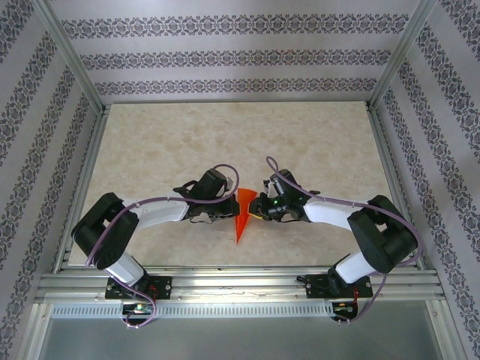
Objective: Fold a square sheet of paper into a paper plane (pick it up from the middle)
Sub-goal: Turn over a paper plane at the center of the table, then move a paper plane to the center of the table.
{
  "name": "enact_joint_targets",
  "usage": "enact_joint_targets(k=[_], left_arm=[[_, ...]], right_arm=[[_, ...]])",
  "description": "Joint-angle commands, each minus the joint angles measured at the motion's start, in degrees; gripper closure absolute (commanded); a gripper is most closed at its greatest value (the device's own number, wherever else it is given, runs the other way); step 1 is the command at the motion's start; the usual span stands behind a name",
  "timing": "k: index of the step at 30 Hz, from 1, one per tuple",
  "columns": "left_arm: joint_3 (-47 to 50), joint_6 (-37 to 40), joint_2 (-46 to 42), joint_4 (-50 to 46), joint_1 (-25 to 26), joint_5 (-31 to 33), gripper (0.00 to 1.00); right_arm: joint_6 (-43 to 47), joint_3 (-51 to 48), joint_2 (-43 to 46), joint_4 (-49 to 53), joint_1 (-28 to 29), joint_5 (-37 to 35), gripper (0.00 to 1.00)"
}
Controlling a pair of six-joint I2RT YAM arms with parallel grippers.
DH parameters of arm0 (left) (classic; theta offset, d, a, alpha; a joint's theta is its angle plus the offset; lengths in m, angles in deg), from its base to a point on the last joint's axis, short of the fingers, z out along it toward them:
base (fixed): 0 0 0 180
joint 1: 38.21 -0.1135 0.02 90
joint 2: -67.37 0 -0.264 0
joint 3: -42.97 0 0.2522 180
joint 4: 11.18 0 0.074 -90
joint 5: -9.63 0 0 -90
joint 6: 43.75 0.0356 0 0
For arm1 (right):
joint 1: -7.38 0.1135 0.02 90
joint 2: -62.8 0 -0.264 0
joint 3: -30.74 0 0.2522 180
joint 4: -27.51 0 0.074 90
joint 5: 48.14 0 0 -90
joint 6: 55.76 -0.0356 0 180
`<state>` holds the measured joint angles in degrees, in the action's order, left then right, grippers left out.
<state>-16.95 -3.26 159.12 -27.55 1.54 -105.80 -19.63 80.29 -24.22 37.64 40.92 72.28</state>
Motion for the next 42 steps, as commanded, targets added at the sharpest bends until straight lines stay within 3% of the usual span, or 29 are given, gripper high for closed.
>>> enact_joint_targets(k=[1, 7, 15, 34, 42], left_arm=[[-0.9, 0.6, 1.0, -0.4, 0.5, -0.9, 0.96], [-1.0, 0.6, 1.3, -0.6, 0.5, -1.1, 0.80], [-0.9, 1.2, 2.1, 0.5, 0.5, -3.3, 0.69], [-1.7, 3.2, 3.5, -3.0, 2.4, -3.4, 0.61], [-4.1, 4.9, 5.0, -6.7, 3.1, -1.9, 0.69]], right_arm=[[-0.1, -1.3, -1.1, -1.3, 0.1, -0.7, 0.88], [0.1, -1.8, -2.0, -2.4, 0.1, -0.6, 0.93], [0.3, -2.0, -2.0, -2.9, 0.0, -0.5, 0.95], [0.1, -2.0, -1.9, -3.3, -0.1, -0.1, 0.95], [0.0, -1.9, -2.2, -3.6, -0.1, 0.3, 0.95]])
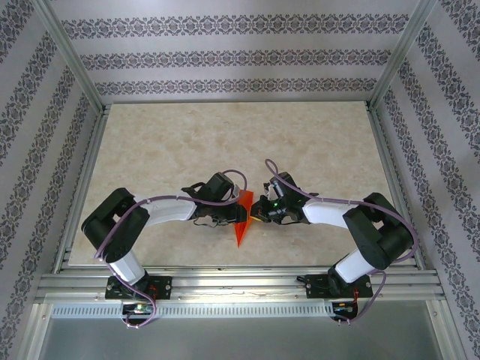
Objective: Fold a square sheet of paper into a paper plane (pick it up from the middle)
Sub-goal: Move a paper plane to the center of the table.
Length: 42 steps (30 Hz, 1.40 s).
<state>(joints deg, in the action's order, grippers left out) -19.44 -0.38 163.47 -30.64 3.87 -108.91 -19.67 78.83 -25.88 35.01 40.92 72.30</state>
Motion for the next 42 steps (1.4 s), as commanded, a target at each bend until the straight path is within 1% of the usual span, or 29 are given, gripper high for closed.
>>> enact_joint_targets(k=[1, 13, 22, 31, 37, 42], left_arm=[[-1.9, 2.2, 0.9, -4.1, 0.9, 1.3, 0.70], [-5.2, 4.1, 3.6, -8.4, 1.7, 3.2, 0.76], [-7.4, 5.1, 4.9, -11.6, 2.0, 4.5, 0.78], [-7.7, 4.8, 5.7, -9.1, 2.3, 1.9, 0.79], [-8.4, 5.4, 6.5, -10.8, 2.4, 2.8, 0.79], [-8.7, 5.4, 6.7, -10.5, 2.5, 2.5, 0.83]], right_arm=[[0.0, -0.4, -0.6, -0.9, -0.1, 0.2, 0.95], [0.1, -0.6, -0.4, -1.0, -0.3, 0.5, 0.95], [0.1, -0.8, -0.2, -1.2, -0.4, 0.5, 0.94], [0.1, -1.0, 0.0, -1.1, -0.7, 0.7, 0.94], [0.2, -1.1, 0.1, -1.1, -0.9, 0.8, 0.94], [0.1, -1.2, 0.2, -1.0, -1.1, 0.8, 0.93]])
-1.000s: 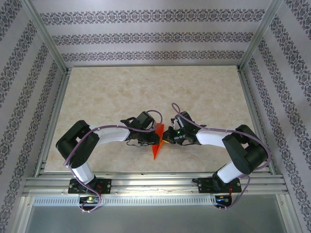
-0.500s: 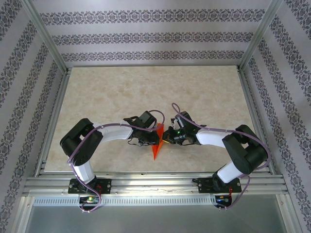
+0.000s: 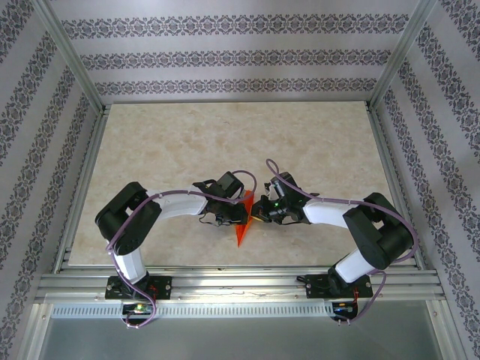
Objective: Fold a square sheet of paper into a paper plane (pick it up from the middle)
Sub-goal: Move a paper plane to the center of the table.
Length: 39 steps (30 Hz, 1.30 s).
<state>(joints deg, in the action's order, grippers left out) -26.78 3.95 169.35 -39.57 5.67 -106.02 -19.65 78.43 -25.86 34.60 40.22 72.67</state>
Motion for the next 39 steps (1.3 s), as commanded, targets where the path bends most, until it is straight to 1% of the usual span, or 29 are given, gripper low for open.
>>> enact_joint_targets(k=[1, 5, 7, 8, 10, 13, 14, 18, 20, 23, 32, 39], left_arm=[[-1.5, 1.0, 0.7, -1.5, 0.7, -0.4, 0.83], [-1.6, 0.9, 0.1, -1.7, 0.7, 0.5, 0.86], [-1.8, 1.0, -0.6, -2.8, 0.7, 2.0, 0.87], [-2.0, 1.2, -1.0, -3.6, 0.7, 3.0, 0.89], [-2.3, 1.4, -2.1, -5.3, 0.7, 5.4, 0.90], [-3.5, 0.5, -3.7, -9.6, 0.4, 11.4, 0.91], [-4.2, 0.3, -4.0, -11.5, 0.2, 13.6, 0.91], [-6.5, 0.3, -4.0, -16.9, -0.2, 19.9, 0.91], [-8.1, 0.3, -3.0, -19.4, -0.5, 21.5, 0.91], [-10.6, 0.5, -0.8, -22.2, -0.6, 22.8, 0.91], [-16.0, 1.9, 4.6, -25.5, -0.6, 22.6, 0.91], [-17.9, 1.4, 7.3, -27.2, -0.6, 22.6, 0.90]], right_arm=[[0.2, -0.9, 0.3, -0.5, -0.5, 0.4, 0.93], [0.5, -0.9, 1.2, 0.0, -1.0, 0.7, 0.87], [0.8, -1.0, 2.2, 0.5, -1.5, 0.8, 0.86], [1.0, -1.1, 3.0, 0.8, -1.9, 1.1, 0.84], [1.4, -1.4, 4.9, 1.5, -2.9, 1.2, 0.75], [2.5, -2.6, 9.0, 3.3, -5.1, 0.4, 0.65], [2.9, -3.2, 10.7, 3.7, -6.0, -0.1, 0.63], [3.3, -6.7, 15.3, 4.3, -10.3, -0.6, 0.61], [3.4, -8.1, 16.8, 4.5, -12.0, -0.5, 0.60], [3.4, -9.1, 17.6, 4.5, -13.0, 0.1, 0.60], [2.9, -9.9, 17.2, 4.0, -13.1, 0.7, 0.60], [2.7, -10.1, 16.7, 3.5, -13.1, 0.8, 0.59]])
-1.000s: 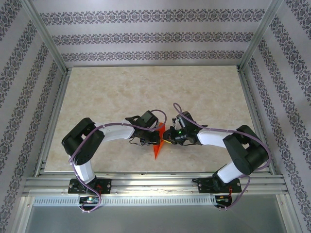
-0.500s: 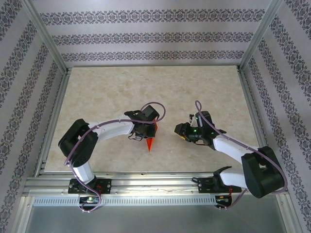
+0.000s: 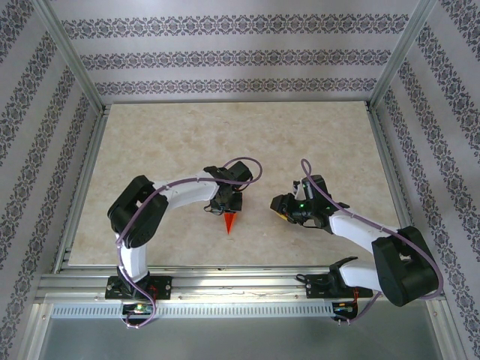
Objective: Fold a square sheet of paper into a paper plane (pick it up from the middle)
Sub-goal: Move a paper plane to the center of the table.
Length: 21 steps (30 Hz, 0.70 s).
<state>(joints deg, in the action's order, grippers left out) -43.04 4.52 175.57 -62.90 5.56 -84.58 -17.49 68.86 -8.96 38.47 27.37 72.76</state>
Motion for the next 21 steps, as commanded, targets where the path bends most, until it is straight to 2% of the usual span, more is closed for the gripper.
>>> enact_joint_targets(k=[1, 21], left_arm=[[-1.7, 0.8, 1.1, -4.0, -0.5, 1.1, 0.90], [-3.0, 0.3, 3.7, -4.5, -0.5, 1.5, 0.83]], right_arm=[[0.5, -0.5, -0.4, -0.5, -0.3, 0.8, 0.59], [0.5, -0.3, -1.8, -0.9, -0.2, 1.6, 0.58]])
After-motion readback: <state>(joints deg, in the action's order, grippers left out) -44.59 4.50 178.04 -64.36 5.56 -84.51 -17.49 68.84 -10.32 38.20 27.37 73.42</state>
